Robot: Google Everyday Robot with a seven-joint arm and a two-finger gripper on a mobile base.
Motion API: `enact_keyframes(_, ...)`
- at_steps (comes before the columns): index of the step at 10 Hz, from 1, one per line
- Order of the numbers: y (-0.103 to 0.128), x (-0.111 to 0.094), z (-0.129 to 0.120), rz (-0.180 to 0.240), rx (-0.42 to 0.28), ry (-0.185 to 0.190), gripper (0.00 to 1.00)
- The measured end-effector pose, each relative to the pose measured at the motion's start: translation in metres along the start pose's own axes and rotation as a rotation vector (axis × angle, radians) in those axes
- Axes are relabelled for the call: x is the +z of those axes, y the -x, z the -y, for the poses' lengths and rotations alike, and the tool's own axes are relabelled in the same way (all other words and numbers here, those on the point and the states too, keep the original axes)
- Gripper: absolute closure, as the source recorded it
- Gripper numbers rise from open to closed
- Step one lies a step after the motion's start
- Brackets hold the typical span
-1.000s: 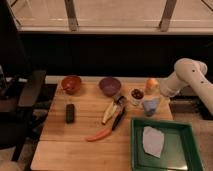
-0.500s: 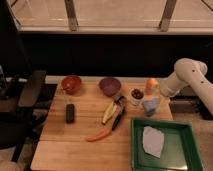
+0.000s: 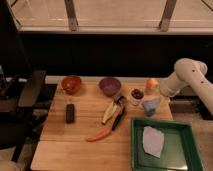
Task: Place grapes in table surface
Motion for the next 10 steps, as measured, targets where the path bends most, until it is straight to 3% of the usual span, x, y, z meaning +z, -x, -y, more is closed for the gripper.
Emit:
enact_keyframes(7,0.000,0.000,0.001,-0.002,-0.006,0.000,0.20)
enact_keyframes(10,0.028,0.001,0.022,-0.032,-0.086,-0.021,0.20)
